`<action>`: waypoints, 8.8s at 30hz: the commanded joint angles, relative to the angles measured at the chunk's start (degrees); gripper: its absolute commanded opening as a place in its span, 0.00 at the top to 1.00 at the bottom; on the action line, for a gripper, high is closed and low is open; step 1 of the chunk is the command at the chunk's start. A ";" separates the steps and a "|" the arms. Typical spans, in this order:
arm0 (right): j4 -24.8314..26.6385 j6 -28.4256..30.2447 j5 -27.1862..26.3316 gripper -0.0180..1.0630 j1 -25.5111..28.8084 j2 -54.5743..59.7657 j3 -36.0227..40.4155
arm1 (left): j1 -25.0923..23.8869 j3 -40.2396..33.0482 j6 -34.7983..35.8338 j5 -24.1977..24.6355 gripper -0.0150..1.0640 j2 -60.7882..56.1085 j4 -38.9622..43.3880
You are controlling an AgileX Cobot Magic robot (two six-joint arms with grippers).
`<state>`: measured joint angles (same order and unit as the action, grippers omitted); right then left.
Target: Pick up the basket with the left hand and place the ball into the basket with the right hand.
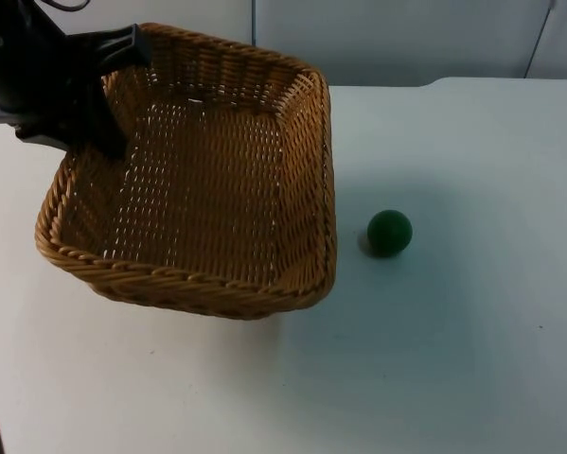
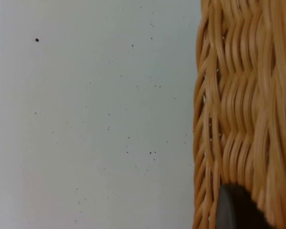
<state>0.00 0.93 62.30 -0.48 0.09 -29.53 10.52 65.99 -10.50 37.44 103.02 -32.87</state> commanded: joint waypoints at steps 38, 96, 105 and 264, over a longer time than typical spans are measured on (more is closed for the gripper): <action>-2.84 -0.93 -19.10 0.99 0.48 29.73 -3.48 | -0.09 -0.08 0.08 -3.29 0.99 -0.57 -1.29; 5.01 -11.04 -23.10 0.36 -20.82 114.32 -49.25 | -0.09 -0.08 0.08 -4.35 0.99 -0.57 -1.03; 1.11 -14.89 -22.00 0.36 -22.33 117.37 -49.25 | -0.09 -0.08 0.08 -4.35 0.99 -0.57 -1.03; 28.83 36.74 -13.39 0.99 -32.00 113.43 -67.93 | -0.09 -0.08 0.08 -6.36 0.99 -0.57 -2.38</action>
<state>28.37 37.06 48.96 -32.27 113.88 -97.24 10.52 65.99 -10.50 31.00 103.02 -33.02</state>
